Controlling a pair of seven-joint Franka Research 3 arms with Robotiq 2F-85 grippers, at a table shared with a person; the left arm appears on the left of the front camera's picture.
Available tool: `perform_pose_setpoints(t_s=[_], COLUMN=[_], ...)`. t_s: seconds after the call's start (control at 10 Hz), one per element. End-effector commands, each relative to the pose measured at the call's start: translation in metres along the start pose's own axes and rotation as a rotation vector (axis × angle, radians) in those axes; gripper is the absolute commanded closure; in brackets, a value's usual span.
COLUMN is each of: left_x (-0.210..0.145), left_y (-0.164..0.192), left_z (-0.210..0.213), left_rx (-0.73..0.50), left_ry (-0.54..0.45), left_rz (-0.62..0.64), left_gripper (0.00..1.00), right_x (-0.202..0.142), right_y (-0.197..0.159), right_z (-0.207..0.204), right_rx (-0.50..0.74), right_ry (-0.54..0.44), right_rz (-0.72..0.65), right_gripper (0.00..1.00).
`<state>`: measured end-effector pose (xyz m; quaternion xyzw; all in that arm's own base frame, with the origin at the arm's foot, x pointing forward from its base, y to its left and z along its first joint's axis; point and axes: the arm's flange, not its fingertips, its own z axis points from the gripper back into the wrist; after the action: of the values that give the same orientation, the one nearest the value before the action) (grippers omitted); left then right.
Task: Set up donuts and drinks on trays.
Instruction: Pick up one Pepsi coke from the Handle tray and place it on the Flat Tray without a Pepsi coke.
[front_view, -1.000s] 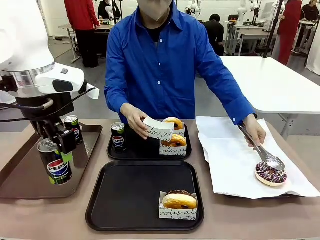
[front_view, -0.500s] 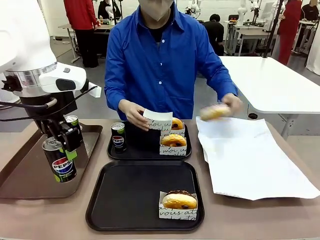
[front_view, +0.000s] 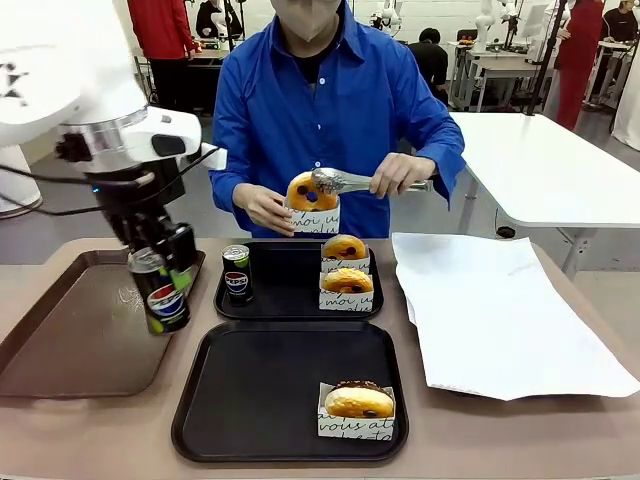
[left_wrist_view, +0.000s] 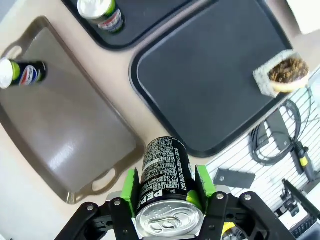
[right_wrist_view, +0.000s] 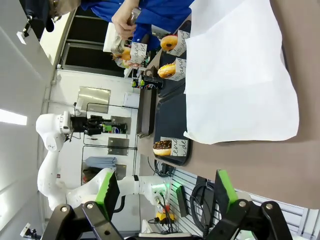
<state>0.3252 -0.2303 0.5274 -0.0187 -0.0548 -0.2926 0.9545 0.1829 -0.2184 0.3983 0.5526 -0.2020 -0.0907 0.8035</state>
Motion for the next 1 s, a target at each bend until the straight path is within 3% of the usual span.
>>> perform_pose_setpoints(t_s=[0.0,0.2,0.6,0.7,0.8,0.9], left_x=[0.036,0.061,0.102,0.076,-0.002,-0.058], left_y=[-0.003,-0.011,-0.017,-0.018,-0.012,-0.007], left_z=[-0.002,-0.018,-0.08,-0.057,0.003,0.03], left_rx=[-0.03,-0.039,-0.077,-0.083,-0.074,-0.06], left_ry=[-0.045,-0.074,0.066,0.101,0.099,0.037], left_rz=[0.055,0.057,0.04,0.022,-0.159,-0.193], left_gripper=[0.43,0.43,0.43,0.43,0.43,0.43], right_x=[0.001,0.001,0.001,0.001,0.001,0.001], right_y=[0.001,0.001,0.001,0.001,0.001,0.001], right_z=[0.0,0.0,0.0,0.0,0.0,0.0], right_rx=[0.02,0.02,0.02,0.02,0.02,0.02], right_ry=[-0.01,-0.01,-0.01,-0.01,-0.01,-0.01], right_rz=[0.016,0.016,0.016,0.016,0.016,0.016], right_gripper=[0.0,0.0,0.0,0.0,0.0,0.0])
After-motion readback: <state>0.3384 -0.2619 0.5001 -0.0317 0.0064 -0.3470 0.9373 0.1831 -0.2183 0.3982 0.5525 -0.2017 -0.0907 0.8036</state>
